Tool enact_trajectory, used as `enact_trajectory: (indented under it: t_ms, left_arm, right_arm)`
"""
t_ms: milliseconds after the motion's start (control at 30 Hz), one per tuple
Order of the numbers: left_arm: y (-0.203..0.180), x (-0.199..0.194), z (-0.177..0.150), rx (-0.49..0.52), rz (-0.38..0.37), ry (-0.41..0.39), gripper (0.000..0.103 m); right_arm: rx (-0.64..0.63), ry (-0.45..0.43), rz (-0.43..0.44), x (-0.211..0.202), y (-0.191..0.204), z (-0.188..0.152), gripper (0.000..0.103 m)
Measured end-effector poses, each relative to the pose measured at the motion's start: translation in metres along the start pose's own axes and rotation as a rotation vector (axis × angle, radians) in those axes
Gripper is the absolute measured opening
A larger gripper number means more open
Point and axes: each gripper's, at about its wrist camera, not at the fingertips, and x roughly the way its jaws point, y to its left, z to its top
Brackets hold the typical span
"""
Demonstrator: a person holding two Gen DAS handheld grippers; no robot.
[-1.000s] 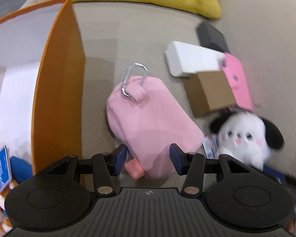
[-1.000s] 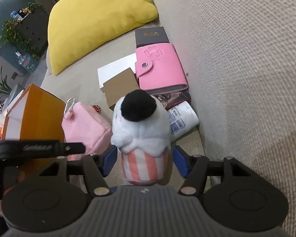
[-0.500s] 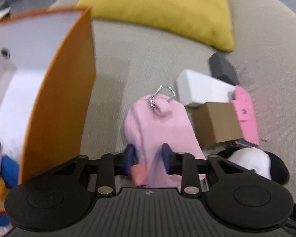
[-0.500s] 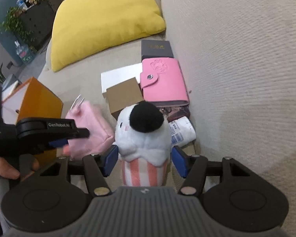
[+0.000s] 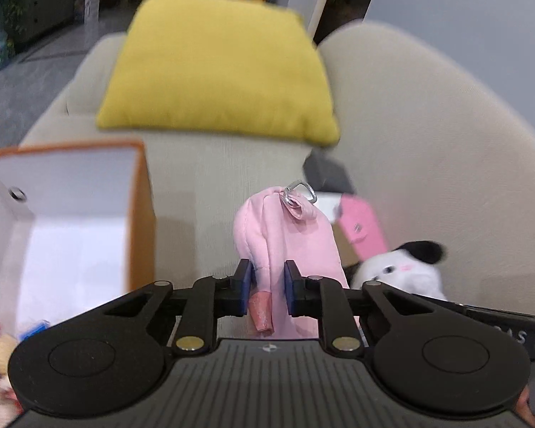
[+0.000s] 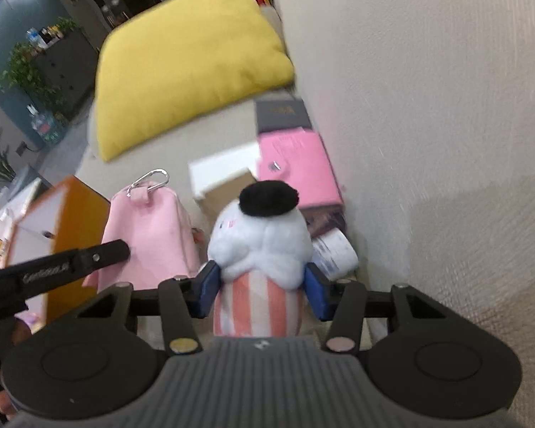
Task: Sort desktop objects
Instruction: 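Lower the pouch and plush dog into the box with both tools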
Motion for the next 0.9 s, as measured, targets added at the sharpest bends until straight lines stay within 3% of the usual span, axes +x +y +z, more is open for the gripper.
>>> enact_trajectory:
  t_ms: [200, 367, 500, 700, 900]
  left_arm:
    - [0.047, -0.082, 0.009, -0.024, 0.009, -0.122, 0.021]
    - [0.099, -0.12, 0.002, -0.076, 0.062, -0.127, 0.021]
    - [0.128, -0.133, -0.009, -0.083, 0.12, -0.131, 0.021]
    - [0.16, -0.138, -0.03, -0.082, 0.162, -0.11, 0.021]
    - [0.179, -0.122, -0.05, -0.072, 0.172, -0.059, 0.021]
  right_arm:
    - [-0.049, -0.062, 0.144, -0.042, 0.049, 0.002, 0.052]
    - [-0.096, -0.059, 0.287, -0.062, 0.101, -0.003, 0.052]
    - [-0.145, -0.016, 0.341, -0.059, 0.147, -0.016, 0.052]
    - [-0.236, 0.06, 0.256, -0.031, 0.203, -0.042, 0.052]
    - [-0.417, 0.038, 0.039, -0.002, 0.251, -0.064, 0.052]
